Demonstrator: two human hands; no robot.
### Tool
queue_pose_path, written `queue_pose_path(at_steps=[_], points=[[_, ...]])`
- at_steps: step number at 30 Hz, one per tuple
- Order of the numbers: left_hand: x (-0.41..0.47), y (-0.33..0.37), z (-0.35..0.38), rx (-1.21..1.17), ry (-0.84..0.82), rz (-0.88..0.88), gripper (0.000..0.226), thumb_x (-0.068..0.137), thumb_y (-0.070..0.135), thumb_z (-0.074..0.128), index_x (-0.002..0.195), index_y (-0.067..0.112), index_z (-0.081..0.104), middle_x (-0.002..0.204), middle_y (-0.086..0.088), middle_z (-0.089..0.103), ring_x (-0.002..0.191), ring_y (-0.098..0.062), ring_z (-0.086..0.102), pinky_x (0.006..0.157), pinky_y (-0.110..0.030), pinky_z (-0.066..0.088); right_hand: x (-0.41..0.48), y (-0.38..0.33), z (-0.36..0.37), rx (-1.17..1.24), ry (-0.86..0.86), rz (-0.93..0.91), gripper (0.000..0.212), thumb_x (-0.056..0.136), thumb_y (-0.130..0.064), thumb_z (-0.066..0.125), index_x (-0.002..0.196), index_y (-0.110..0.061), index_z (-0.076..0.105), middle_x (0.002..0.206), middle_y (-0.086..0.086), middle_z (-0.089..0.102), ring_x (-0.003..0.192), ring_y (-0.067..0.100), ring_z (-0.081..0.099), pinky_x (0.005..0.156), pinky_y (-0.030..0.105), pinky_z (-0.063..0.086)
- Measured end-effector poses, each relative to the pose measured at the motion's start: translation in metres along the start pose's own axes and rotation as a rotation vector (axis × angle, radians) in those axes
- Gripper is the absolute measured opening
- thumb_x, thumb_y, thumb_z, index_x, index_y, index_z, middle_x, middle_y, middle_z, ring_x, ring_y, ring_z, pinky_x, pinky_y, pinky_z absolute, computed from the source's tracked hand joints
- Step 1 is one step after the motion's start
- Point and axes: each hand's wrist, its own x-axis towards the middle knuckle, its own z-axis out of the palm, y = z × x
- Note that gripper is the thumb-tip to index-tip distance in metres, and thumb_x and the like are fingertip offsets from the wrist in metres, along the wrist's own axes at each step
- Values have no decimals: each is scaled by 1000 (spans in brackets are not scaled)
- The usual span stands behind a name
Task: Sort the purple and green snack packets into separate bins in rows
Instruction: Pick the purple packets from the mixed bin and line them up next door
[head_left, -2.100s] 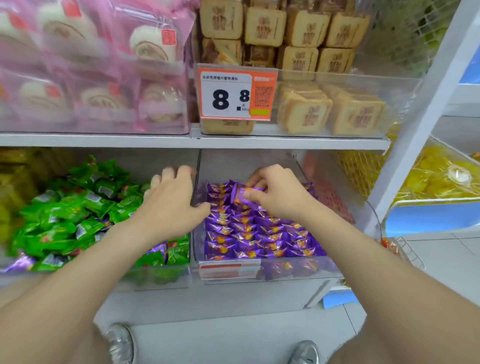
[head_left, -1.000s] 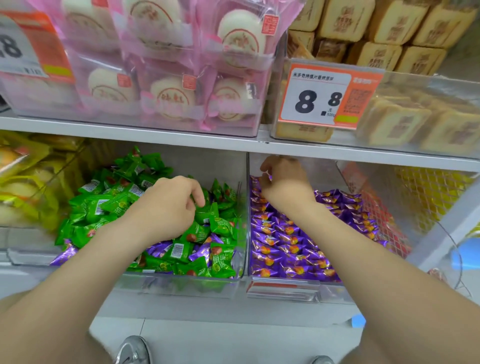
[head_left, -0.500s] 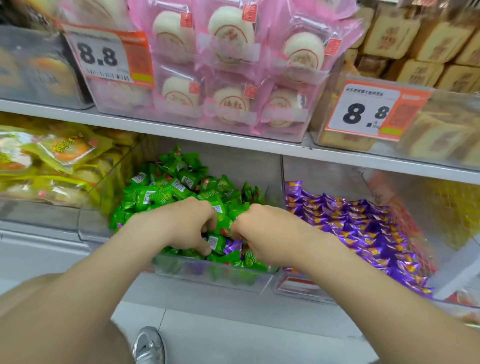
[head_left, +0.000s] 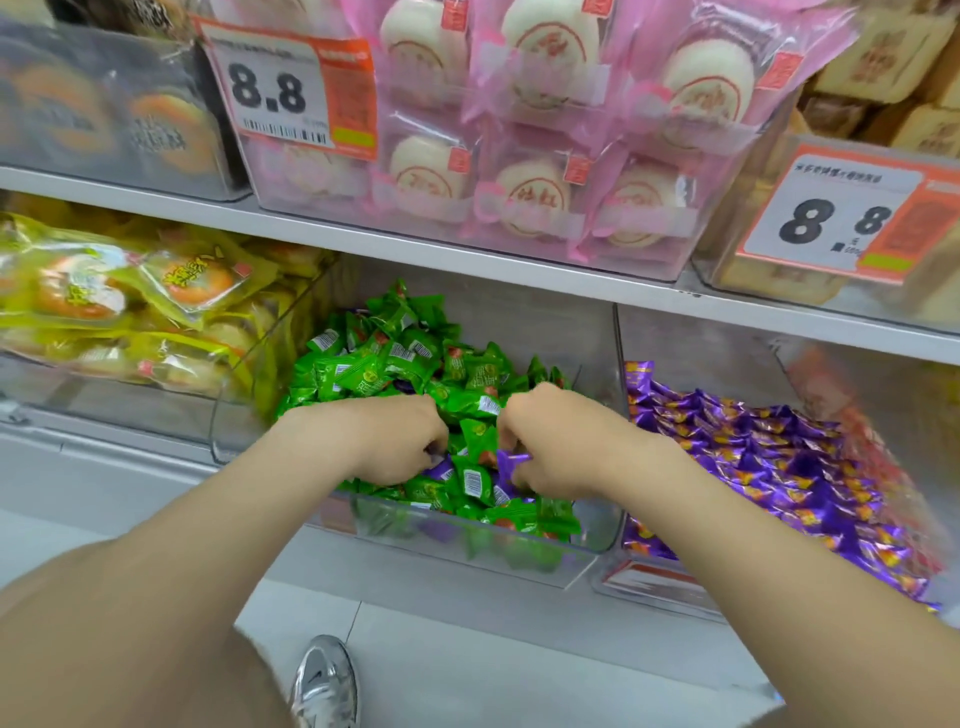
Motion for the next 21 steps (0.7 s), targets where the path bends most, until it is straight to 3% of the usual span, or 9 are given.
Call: queue_pose_path(at_steps=[2, 4, 9, 13, 15, 18, 21], points=[[2, 2, 4, 78, 6, 1, 23, 96, 31, 63, 110, 13, 67, 114, -9, 58, 103, -30, 62, 92, -48, 53, -2, 2, -4, 99, 110, 15, 19, 82, -20, 75, 99, -23, 68, 98, 1, 61, 98, 28, 64, 82, 39, 56], [3, 7, 6, 126, 4, 8, 37, 94, 42, 71, 116, 13, 61, 115, -7, 57, 107, -29, 61, 93, -45, 54, -6, 2, -7, 175, 210, 38, 17, 86, -22, 73, 102, -25, 69, 102, -1, 62, 101, 25, 61, 87, 38, 54], [5, 9, 8, 83, 56, 5, 30, 87, 35, 74, 104, 16, 60, 97, -4, 65, 91, -29, 64, 82, -46, 59, -18, 3, -7, 274, 433, 70, 16, 86, -31, 71, 102, -31, 71, 96, -8, 67, 92, 18, 66, 86, 41, 57], [1, 11, 10, 79, 70, 4, 13, 87, 21, 69, 92, 16, 58, 89, -1, 64, 86, -24, 61, 76, -44, 57, -28, 6, -8, 335, 488, 89, 15, 85, -32, 72, 100, -32, 72, 91, -11, 68, 85, 10, 65, 83, 40, 57], [-1, 14, 13, 124, 106, -23, 21, 91, 22, 67, 81, 17, 50, 80, 0, 52, 83, -25, 56, 72, -42, 52, -33, 8, -9, 347, 499, 84, 16, 86, -30, 73, 102, -31, 73, 91, -11, 68, 85, 9, 65, 84, 39, 57], [-6, 16, 14, 109, 146, -55, 36, 88, 23, 70, 67, 20, 41, 79, -2, 45, 79, -28, 59, 74, -48, 58, -40, 9, -9, 355, 492, 73, 17, 87, -29, 75, 105, -29, 74, 93, -11, 67, 86, 7, 64, 86, 36, 56], [-8, 19, 10, 99, 130, -112, 27, 88, 12, 66, 72, 19, 46, 82, -5, 49, 71, -26, 58, 62, -43, 54, -46, 9, -7, 347, 491, 46, 18, 89, -29, 76, 106, -29, 75, 94, -12, 66, 88, 6, 64, 88, 34, 54]])
